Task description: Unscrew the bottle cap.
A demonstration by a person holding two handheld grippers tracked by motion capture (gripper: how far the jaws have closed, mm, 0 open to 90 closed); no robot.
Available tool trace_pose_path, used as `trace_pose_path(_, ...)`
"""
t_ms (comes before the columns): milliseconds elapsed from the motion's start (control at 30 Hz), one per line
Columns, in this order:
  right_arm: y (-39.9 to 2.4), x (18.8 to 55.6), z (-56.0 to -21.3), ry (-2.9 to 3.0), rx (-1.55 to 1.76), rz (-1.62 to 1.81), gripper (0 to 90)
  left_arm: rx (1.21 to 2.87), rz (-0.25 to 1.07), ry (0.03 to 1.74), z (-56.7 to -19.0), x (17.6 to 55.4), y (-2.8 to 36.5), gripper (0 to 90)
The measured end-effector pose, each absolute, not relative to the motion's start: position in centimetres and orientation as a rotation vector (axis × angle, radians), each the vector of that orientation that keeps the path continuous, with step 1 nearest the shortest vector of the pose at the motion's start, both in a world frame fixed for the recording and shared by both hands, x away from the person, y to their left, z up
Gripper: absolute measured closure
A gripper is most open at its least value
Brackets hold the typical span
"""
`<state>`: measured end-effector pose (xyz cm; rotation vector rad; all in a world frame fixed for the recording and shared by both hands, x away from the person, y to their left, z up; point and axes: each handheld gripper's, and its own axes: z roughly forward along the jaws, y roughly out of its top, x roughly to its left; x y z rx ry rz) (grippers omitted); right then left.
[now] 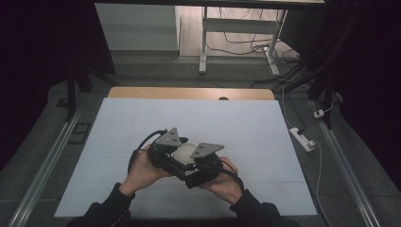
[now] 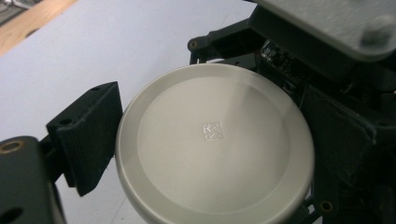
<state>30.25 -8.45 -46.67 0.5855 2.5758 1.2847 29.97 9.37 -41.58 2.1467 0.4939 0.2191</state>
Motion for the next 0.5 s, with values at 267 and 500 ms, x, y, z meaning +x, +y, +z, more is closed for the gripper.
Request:
trace_pose_path(267, -8.43, 30.22, -46.68, 2.576, 0.586, 1.291, 6.7, 2.157, 0.268, 0.479, -41.28, 29.60, 9.27, 9.2)
trace_pose_path(500, -8.50, 30.28, -46.73, 2.580, 0.581, 1.297, 6.7, 2.155, 0.287, 0.467, -41.09, 29.53, 9.46, 9.1)
